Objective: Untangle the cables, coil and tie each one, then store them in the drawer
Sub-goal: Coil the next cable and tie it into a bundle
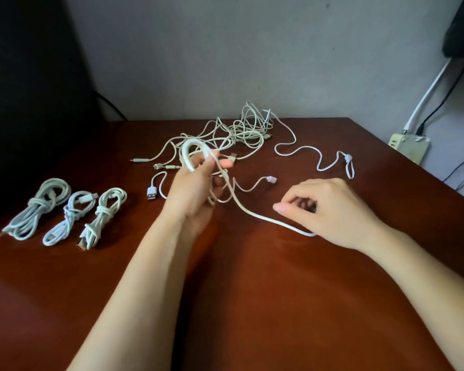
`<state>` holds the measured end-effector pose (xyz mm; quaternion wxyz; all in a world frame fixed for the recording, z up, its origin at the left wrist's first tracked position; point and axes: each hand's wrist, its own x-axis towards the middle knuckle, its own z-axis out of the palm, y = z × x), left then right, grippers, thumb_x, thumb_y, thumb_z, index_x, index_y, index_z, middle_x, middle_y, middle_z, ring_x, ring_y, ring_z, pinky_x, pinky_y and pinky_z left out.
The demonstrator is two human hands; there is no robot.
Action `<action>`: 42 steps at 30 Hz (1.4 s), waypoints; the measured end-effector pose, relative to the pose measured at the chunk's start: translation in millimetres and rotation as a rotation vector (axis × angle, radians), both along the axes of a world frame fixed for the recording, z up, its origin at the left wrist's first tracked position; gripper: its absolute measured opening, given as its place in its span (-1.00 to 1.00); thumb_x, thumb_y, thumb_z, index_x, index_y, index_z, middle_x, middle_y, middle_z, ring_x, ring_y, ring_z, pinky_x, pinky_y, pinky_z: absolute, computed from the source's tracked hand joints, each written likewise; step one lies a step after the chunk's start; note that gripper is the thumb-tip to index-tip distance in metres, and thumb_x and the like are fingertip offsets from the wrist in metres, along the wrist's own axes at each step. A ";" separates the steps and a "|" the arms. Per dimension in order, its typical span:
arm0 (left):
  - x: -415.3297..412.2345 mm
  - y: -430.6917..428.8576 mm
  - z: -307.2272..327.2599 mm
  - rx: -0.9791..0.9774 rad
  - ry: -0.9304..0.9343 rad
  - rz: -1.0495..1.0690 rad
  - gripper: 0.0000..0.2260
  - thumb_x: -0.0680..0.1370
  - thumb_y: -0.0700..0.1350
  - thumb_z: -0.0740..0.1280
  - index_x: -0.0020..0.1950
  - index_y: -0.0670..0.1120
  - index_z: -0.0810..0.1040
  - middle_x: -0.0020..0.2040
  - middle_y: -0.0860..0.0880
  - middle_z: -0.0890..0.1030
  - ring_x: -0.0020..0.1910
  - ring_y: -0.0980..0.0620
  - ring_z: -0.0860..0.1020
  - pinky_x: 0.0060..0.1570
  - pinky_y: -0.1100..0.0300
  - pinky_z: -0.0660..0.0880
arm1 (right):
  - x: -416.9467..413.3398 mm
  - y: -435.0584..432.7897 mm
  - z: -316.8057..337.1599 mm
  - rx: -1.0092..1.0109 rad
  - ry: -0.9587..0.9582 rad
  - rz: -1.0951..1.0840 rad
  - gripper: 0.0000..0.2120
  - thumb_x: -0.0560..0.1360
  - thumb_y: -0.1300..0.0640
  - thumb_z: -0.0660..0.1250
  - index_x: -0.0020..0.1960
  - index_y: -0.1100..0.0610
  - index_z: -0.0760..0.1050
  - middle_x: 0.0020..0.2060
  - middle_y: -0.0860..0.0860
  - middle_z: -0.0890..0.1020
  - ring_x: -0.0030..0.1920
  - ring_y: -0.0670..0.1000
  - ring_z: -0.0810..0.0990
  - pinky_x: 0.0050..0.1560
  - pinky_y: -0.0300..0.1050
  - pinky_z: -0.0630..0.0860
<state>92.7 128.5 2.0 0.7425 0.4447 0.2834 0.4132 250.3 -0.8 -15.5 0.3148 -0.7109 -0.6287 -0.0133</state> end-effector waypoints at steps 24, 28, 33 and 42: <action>4.8 -18.1 -8.2 0.341 0.249 -0.478 -0.81 0.66 -0.17 0.12 0.01 -0.07 0.53 -0.36 0.02 0.31 -0.43 0.13 0.23 -0.44 0.29 0.26 | -7.3 -0.3 3.5 0.464 -0.144 0.147 -0.84 0.54 0.20 0.28 -0.09 0.25 0.61 -0.23 -0.05 0.58 -0.21 -0.23 0.46 -0.11 -0.43 0.35; 6.1 -28.7 -7.2 0.331 0.298 -0.598 -0.76 0.63 0.01 0.16 -0.20 -0.04 0.42 -0.34 -0.01 0.22 -0.41 0.12 0.19 -0.36 0.23 0.19 | -6.6 0.4 4.3 0.524 -0.157 0.121 -0.86 0.53 0.24 0.30 -0.10 0.28 0.61 -0.22 -0.04 0.59 -0.16 -0.27 0.48 -0.06 -0.49 0.33; 4.0 -31.9 -5.8 0.248 0.369 -0.725 -0.57 0.44 0.32 0.13 -0.34 0.10 0.64 -0.29 0.02 0.34 -0.38 0.14 0.30 -0.31 0.27 0.31 | -8.1 1.4 3.9 0.550 -0.126 0.103 -0.89 0.50 0.24 0.35 -0.12 0.25 0.62 -0.28 -0.14 0.54 -0.19 -0.43 0.44 -0.12 -0.54 0.31; 3.0 -29.4 -8.9 0.409 0.421 -0.898 -0.84 0.50 -0.28 0.37 -0.08 -0.13 0.39 -0.27 -0.03 0.28 -0.34 0.13 0.29 -0.34 0.31 0.31 | -9.0 4.7 2.4 0.533 -0.038 -0.013 -0.77 0.45 0.00 0.40 -0.19 0.17 0.61 -0.41 -0.01 0.62 -0.42 0.00 0.56 -0.34 -0.15 0.46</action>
